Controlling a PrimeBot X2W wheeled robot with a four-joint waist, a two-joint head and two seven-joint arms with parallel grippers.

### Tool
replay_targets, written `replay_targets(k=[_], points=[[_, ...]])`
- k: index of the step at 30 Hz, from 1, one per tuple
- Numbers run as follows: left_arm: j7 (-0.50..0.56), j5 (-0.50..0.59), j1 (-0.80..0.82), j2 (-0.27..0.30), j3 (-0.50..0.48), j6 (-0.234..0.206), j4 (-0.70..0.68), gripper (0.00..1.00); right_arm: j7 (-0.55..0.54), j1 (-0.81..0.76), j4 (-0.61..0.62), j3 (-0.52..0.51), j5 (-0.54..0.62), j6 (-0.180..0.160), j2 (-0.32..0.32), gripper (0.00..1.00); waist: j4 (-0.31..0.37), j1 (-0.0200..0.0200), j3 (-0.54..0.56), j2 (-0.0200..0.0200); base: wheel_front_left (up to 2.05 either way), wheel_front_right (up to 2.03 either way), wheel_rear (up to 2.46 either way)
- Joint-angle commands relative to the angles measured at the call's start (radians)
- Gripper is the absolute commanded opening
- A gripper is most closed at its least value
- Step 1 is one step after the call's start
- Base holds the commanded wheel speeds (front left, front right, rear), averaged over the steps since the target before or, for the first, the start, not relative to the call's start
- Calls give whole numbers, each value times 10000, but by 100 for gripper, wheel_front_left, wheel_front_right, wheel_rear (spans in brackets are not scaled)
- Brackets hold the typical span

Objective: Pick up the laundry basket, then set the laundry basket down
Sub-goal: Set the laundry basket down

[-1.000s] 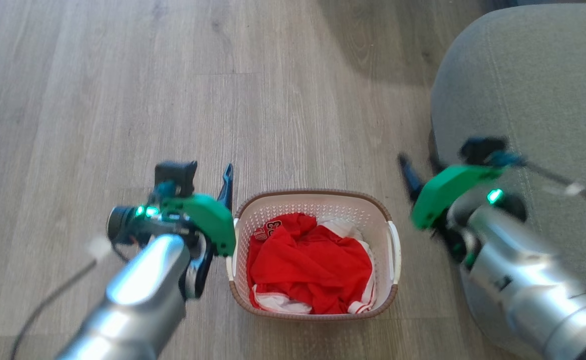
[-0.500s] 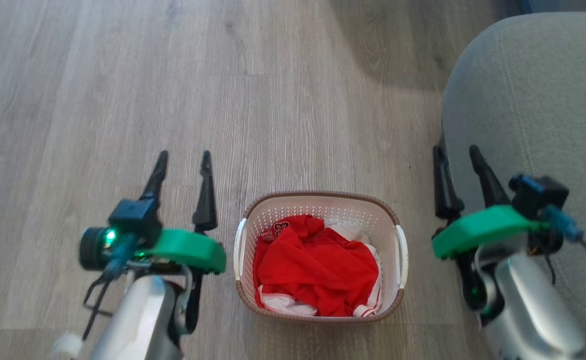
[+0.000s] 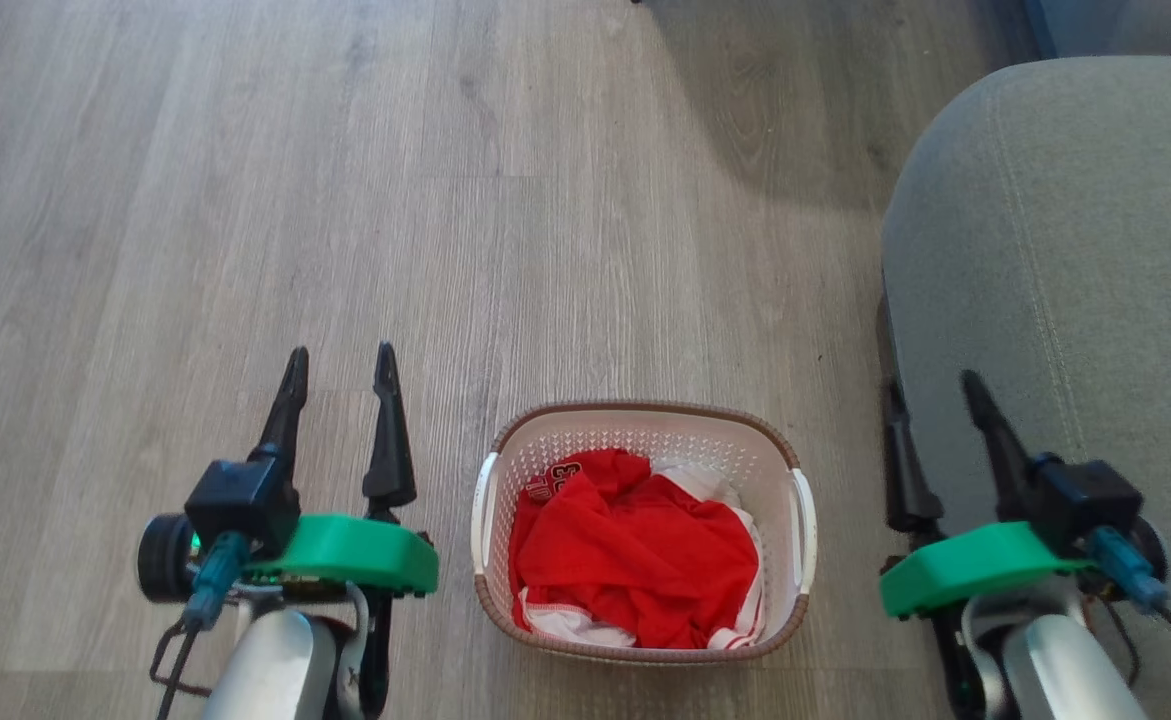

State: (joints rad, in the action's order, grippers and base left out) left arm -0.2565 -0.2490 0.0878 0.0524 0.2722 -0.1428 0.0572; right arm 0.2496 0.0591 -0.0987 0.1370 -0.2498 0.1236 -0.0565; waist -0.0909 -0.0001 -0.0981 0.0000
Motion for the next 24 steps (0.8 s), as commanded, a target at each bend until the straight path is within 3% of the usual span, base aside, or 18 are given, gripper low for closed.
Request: replay_targets(k=[1,13,24], points=[[-53,-131,182,-20,-339,-80,-241,100,122,58,512,21,139,71,54,100,-16,1,31,0,0,0,0],[-53,-323,42,-21,-302,562,331,100,122,-313,895,-479,-317,71,61,100,7,1,163,0,0,0,0],[-53,-104,53,-22,-334,571,392,100,122,-283,835,-483,-539,71,62,100,83,1,153,0,0,0,0]])
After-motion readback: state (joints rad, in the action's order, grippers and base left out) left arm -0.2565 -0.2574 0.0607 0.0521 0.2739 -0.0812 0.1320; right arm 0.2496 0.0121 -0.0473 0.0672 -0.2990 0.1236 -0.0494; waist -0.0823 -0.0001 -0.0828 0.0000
